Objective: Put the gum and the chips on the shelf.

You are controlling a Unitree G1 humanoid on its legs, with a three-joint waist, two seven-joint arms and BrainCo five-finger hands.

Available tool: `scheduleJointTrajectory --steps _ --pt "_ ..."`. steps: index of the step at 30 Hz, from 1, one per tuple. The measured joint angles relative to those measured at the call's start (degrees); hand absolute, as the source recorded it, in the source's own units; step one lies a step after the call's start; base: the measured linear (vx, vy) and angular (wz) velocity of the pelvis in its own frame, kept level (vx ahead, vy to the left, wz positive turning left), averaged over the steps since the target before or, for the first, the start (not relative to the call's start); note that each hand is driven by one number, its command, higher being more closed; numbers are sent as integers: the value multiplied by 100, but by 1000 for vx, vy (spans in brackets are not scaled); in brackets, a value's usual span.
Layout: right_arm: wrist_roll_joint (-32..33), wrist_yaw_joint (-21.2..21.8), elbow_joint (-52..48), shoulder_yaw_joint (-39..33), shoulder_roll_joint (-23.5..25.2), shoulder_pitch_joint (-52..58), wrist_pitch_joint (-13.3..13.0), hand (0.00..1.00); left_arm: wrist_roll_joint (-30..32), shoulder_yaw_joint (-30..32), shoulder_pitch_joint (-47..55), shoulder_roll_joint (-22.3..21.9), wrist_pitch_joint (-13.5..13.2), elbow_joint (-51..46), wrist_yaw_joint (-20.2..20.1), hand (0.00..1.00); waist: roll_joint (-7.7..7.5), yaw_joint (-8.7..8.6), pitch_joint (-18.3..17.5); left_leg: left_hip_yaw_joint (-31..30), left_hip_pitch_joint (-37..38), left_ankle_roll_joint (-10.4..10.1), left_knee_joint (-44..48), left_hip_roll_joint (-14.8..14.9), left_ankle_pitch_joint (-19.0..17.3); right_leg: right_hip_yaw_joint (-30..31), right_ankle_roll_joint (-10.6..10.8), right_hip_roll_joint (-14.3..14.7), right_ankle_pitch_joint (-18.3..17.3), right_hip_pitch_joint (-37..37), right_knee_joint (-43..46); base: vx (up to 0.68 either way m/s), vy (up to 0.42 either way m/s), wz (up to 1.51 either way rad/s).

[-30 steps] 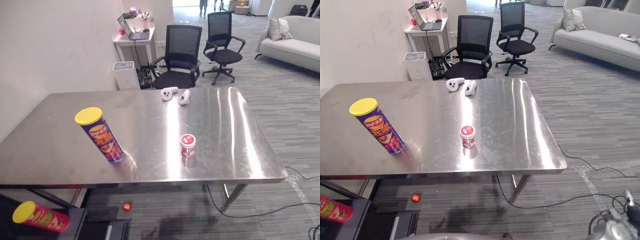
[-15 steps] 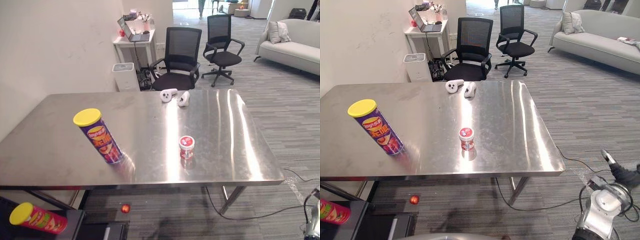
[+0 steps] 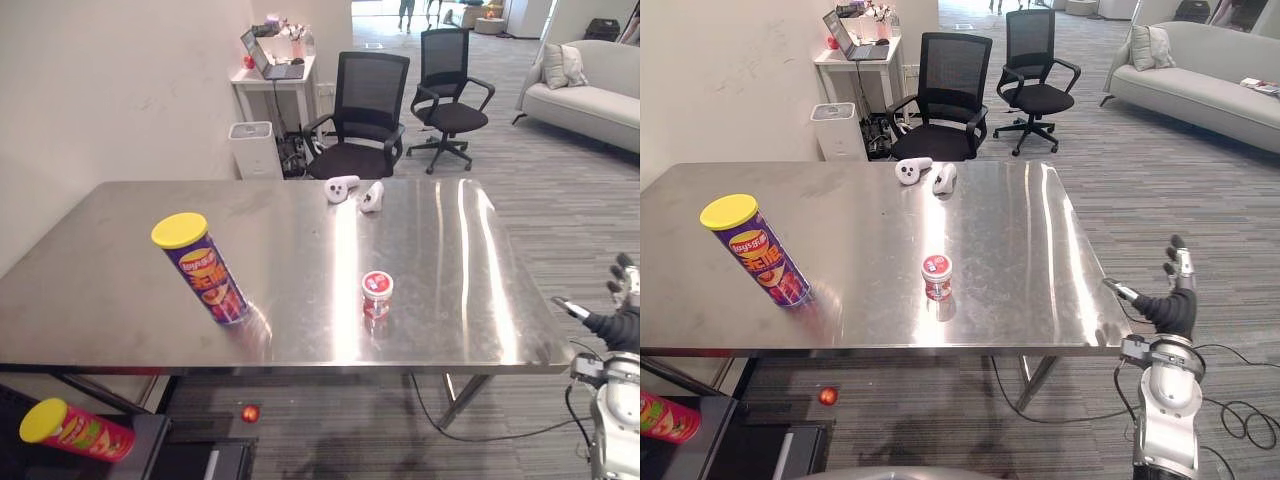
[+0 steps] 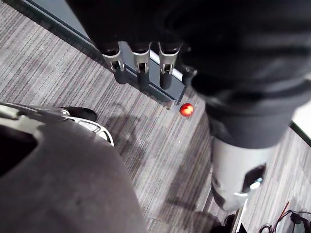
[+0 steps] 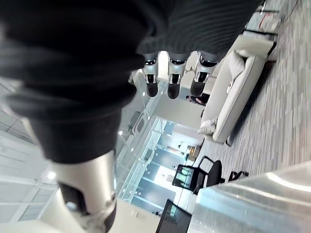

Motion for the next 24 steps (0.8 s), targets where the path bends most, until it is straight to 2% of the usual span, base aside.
scheduleJointTrajectory --steps 4,7,17,24 --pt "157 196 -72 370 -24 8 -69 0 24 -57 -3 35 0 1 -10 0 -30 33 55 -61 2 2 11 -2 1 -78 0 -10 -2 47 0 -22 -23 8" --pt "225 303 -72 551 -24 9 -78 0 34 -190 1 85 2 12 -6 0 -51 118 127 -76 1 3 12 -5 2 -95 0 -13 -2 56 0 0 0 0" --pt "373 506 -70 1373 -24 -34 -81 0 42 -286 2 119 3 34 -7 0 -47 144 210 -206 -21 9 12 -12 6 -319 0 -29 -2 115 24 0 -12 6" --pt "375 568 -54 1695 -23 -53 -80 0 49 -348 -1 124 4 62 5 0 -44 162 246 -352 -143 18 45 -11 32 -449 0 -38 -3 104 27 -12 -17 10"
